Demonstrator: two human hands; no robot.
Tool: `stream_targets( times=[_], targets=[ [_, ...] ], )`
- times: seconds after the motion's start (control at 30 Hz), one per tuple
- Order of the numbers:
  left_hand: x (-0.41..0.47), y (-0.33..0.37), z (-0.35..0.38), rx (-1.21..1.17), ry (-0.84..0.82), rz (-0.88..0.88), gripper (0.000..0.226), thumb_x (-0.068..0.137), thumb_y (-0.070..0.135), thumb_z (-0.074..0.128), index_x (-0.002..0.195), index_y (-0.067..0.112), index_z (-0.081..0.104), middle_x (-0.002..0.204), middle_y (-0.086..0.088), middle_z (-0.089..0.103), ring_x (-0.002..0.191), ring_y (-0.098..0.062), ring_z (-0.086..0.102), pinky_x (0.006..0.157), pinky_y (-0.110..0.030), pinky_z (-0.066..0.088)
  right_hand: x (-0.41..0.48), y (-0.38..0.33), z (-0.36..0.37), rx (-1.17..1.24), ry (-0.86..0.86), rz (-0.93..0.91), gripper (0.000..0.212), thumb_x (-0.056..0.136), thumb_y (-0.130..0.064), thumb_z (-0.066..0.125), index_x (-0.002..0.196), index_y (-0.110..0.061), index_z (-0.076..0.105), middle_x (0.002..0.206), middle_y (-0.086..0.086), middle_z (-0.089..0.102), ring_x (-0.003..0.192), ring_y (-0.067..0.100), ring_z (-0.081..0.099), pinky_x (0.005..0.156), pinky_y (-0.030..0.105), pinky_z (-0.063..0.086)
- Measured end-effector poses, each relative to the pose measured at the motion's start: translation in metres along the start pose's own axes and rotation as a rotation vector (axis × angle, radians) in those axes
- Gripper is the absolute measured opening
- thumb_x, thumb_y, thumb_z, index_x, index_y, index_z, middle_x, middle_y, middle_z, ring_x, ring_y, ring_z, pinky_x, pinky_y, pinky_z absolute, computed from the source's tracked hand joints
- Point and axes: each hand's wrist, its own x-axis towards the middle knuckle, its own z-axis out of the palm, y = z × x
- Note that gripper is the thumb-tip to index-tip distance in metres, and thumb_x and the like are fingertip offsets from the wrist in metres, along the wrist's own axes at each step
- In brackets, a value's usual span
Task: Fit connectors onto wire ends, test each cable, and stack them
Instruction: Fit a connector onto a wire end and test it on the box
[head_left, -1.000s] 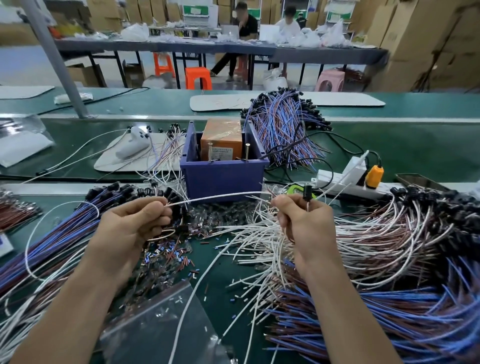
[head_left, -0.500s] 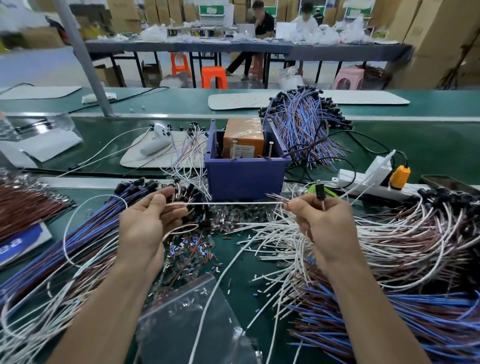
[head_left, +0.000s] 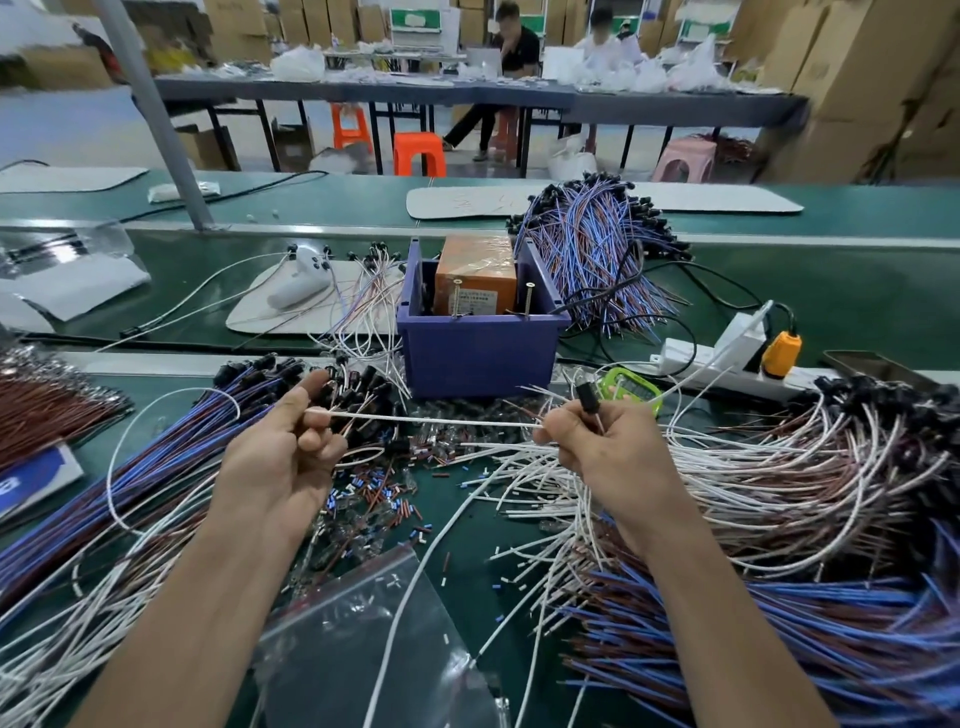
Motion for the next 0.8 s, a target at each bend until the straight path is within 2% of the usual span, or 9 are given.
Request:
stream_targets(
  times=[0.1,0.2,0.33,0.43,0.53,0.6,0.67,0.73,0.8],
  targets=[
    [-0.001,-0.001,-0.002,0.011,0.045,0.048,0.028,0.109,0.021,0.046,0.119,0.009,0.069,0.05,0.007,0.046,0.038,-0.002,0.035,0.041,-0.017,0.038,-0.002,0.0,0.001,-0.013,-0.024,-0.004,0.022,0.094,-0.03,0.067,0.076,-0.027,0.078,0.065,0.016,0.064,0.057,0.012,0.046,0.059,0.036,0.041],
    [0.004,0.005,-0.006,0.005,0.133,0.168,0.031,0.11,0.022,0.044,0.126,0.007,0.066,0.054,0.006,0.058,0.046,-0.003,0.045,0.048,-0.017,0.041,-0.001,-0.001,-0.005,0.031,0.031,0.014,0.028,0.097,-0.022,0.067,0.072,-0.031,0.078,0.079,0.019,0.071,0.058,0.009,0.05,0.064,0.034,0.045],
    [0.0,0.003,-0.003,0.146,0.06,0.271,0.034,0.104,0.039,0.055,0.121,0.013,0.069,0.091,0.001,0.078,0.068,-0.003,0.068,0.068,-0.017,0.056,0.0,-0.002,-0.011,0.082,0.067,0.027,0.03,0.099,-0.018,0.064,0.071,-0.015,0.075,0.061,-0.006,0.063,0.052,0.004,0.046,0.055,0.017,0.042],
    [-0.01,-0.007,-0.001,0.725,0.165,0.716,0.008,0.09,0.035,0.076,0.098,0.036,0.076,0.122,0.013,0.07,0.11,-0.003,0.063,0.098,-0.026,0.048,0.0,-0.002,-0.009,0.198,0.117,0.021,0.026,0.1,-0.013,0.061,0.078,-0.005,0.07,0.053,-0.011,0.054,0.047,0.003,0.041,0.047,0.012,0.037],
    [-0.022,-0.017,-0.001,1.152,0.114,1.139,0.017,0.085,0.05,0.076,0.095,0.036,0.077,0.1,0.015,0.066,0.1,-0.008,0.056,0.084,-0.028,0.041,-0.001,-0.004,-0.009,0.296,0.117,0.027,0.033,0.102,-0.013,0.059,0.072,-0.01,0.071,0.05,-0.007,0.041,0.045,0.006,0.033,0.044,0.015,0.031],
    [-0.031,-0.024,0.004,1.147,0.018,0.975,0.026,0.085,0.062,0.068,0.081,0.037,0.076,0.075,0.018,0.069,0.071,-0.001,0.059,0.064,-0.026,0.044,-0.001,-0.005,-0.009,0.32,0.078,0.027,0.036,0.102,-0.014,0.058,0.068,-0.013,0.073,0.051,-0.006,0.039,0.045,0.007,0.031,0.045,0.019,0.026],
    [-0.038,-0.032,0.013,0.973,-0.106,0.618,0.041,0.078,0.07,0.064,0.078,0.032,0.079,0.067,0.009,0.071,0.047,-0.002,0.052,0.048,-0.017,0.04,-0.003,-0.007,-0.007,0.294,0.029,0.02,0.037,0.101,-0.014,0.059,0.067,-0.016,0.073,0.051,-0.007,0.04,0.046,0.008,0.031,0.047,0.022,0.022],
    [-0.039,-0.033,0.022,0.568,-0.221,0.314,0.037,0.077,0.055,0.07,0.094,0.023,0.081,0.07,0.0,0.07,0.042,-0.007,0.047,0.04,-0.015,0.037,-0.005,-0.008,-0.005,0.249,-0.008,0.012,0.037,0.101,-0.011,0.059,0.067,-0.015,0.071,0.05,-0.01,0.046,0.046,0.006,0.034,0.046,0.017,0.028],
    [-0.034,-0.026,0.024,0.306,-0.252,0.205,0.03,0.084,0.033,0.07,0.107,0.016,0.078,0.068,-0.004,0.065,0.044,-0.008,0.047,0.04,-0.013,0.038,-0.006,-0.009,-0.004,0.229,-0.015,0.003,0.032,0.101,-0.006,0.058,0.07,-0.009,0.067,0.051,-0.013,0.052,0.045,0.003,0.037,0.045,0.011,0.032]
  ],
)
